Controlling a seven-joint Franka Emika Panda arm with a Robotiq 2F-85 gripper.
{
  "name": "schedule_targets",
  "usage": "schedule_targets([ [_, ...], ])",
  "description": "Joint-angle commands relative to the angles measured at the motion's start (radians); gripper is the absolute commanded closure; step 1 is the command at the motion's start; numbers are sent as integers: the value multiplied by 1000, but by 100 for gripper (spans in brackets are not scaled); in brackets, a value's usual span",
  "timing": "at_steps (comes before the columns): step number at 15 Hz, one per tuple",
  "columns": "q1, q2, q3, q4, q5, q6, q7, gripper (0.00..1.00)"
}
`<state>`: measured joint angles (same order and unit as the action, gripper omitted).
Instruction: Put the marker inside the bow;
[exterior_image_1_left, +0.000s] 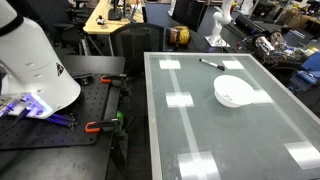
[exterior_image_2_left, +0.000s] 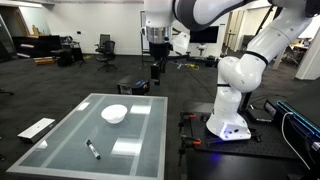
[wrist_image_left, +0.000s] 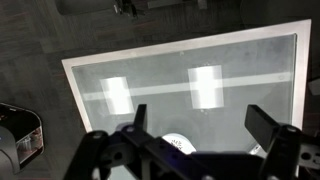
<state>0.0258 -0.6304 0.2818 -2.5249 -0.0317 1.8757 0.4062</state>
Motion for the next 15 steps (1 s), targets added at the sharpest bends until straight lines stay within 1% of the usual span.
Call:
schedule_targets([
  [1,0,96,2,80,6,71,55,0],
  [4,-7,203,16,166,7,130,123,0],
  [8,2,392,30,321,1,169,239,0],
  [11,25,535,25,444,-11,178,340,0],
  [15,78,699,1,587,-39,180,466,0],
])
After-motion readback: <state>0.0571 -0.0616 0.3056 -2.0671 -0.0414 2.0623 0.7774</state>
